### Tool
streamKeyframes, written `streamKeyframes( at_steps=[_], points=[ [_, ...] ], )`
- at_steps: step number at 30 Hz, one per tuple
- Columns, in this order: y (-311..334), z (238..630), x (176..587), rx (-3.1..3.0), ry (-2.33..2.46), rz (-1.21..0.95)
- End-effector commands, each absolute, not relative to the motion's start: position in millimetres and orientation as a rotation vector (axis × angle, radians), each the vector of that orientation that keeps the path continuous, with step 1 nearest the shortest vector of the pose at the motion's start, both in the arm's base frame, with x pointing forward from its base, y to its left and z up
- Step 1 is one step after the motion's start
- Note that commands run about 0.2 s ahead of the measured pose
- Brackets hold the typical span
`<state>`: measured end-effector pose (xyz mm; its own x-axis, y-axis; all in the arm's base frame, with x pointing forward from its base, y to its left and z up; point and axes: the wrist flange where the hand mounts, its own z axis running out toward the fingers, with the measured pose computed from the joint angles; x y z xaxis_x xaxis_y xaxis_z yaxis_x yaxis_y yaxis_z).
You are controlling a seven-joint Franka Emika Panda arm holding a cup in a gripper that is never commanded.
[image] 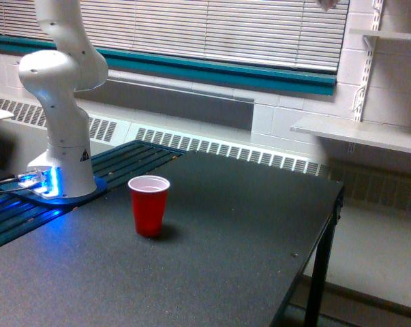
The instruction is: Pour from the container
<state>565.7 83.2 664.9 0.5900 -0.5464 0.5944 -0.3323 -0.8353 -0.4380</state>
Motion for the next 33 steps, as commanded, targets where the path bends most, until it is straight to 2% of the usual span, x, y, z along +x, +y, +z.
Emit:
streamKeyframes(
  at_steps=[1,19,33],
  points=[
    [88,658,566,-2.549,0.719,-1.080],
    [72,628,550,-2.617,0.716,-1.094],
    [48,570,514,-2.708,0.759,-1.017]
  ],
)
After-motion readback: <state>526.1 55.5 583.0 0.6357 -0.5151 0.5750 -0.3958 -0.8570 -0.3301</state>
